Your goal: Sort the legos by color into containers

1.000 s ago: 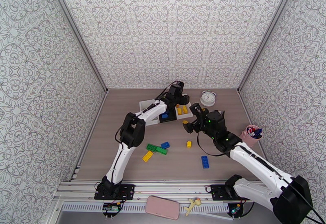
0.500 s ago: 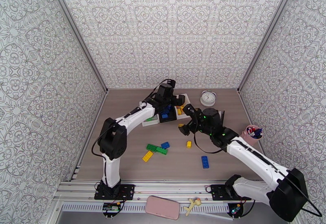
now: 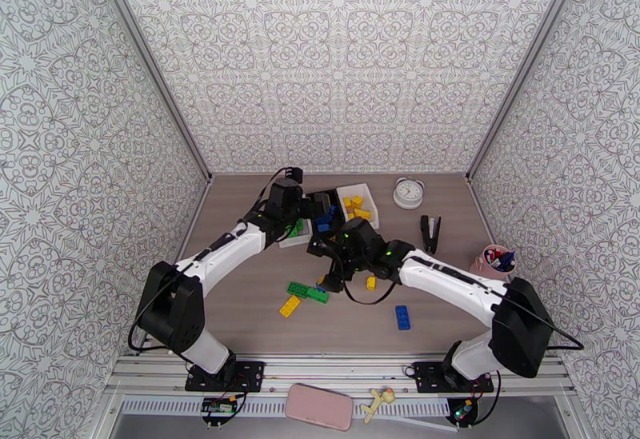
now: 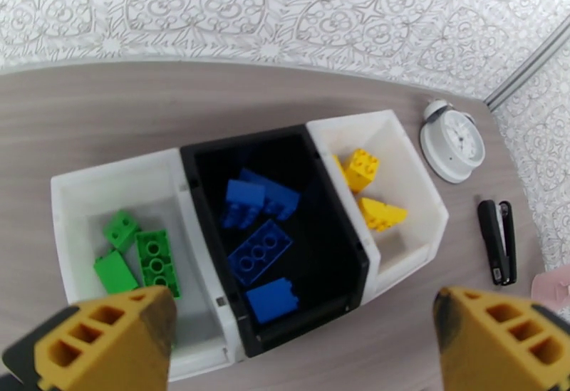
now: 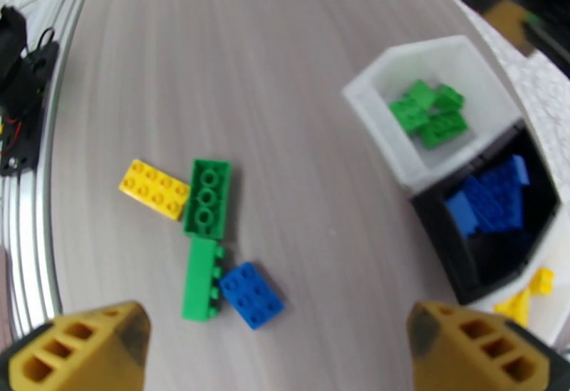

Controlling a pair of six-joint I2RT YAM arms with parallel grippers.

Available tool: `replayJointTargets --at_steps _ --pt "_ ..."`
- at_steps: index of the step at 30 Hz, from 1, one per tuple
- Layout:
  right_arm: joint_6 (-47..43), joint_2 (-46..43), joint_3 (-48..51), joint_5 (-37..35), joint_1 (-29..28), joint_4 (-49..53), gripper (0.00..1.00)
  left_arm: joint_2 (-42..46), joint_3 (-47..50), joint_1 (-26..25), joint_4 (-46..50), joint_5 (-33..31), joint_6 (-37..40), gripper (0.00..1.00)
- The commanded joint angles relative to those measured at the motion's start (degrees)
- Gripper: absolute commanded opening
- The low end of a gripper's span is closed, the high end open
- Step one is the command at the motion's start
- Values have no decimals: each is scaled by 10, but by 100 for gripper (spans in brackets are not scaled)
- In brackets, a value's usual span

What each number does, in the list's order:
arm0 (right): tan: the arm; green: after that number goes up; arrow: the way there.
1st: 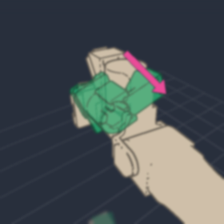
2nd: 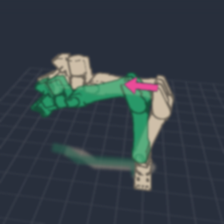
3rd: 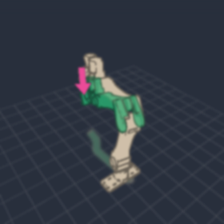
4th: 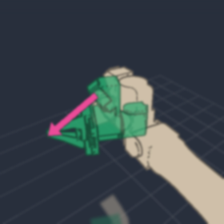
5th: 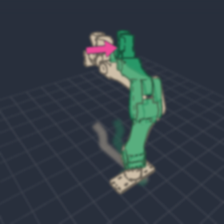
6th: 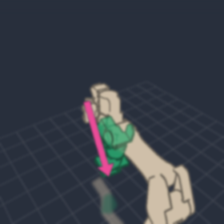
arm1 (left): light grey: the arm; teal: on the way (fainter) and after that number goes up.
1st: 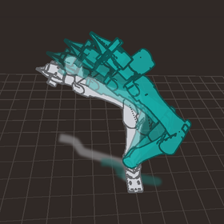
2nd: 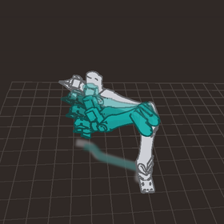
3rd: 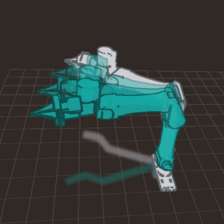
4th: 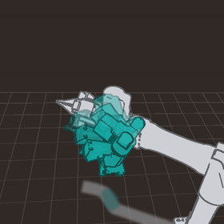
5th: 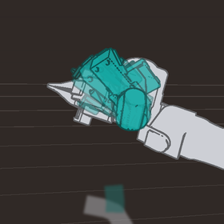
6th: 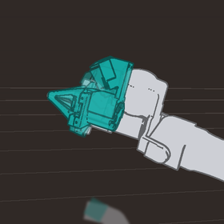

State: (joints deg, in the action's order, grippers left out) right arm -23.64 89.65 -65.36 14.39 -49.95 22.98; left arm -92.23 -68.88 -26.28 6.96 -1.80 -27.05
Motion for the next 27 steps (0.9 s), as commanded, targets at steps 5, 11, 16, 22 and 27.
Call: replayJointTargets --at_steps 5,11,16,22,27 --pt "22 111 -83 -62 -69 88 96 18 25 42 -19 3 -48 100" --pt "96 180 -141 -60 -93 138 94 17 33 75 -19 12 -73 100" --pt "127 217 -174 -80 -109 170 85 20 39 99 -12 23 -86 100" --pt "161 258 -219 -105 -110 204 68 28 41 104 -2 28 -85 100" --pt "170 274 -230 -111 -111 201 50 33 37 103 0 45 -96 100"
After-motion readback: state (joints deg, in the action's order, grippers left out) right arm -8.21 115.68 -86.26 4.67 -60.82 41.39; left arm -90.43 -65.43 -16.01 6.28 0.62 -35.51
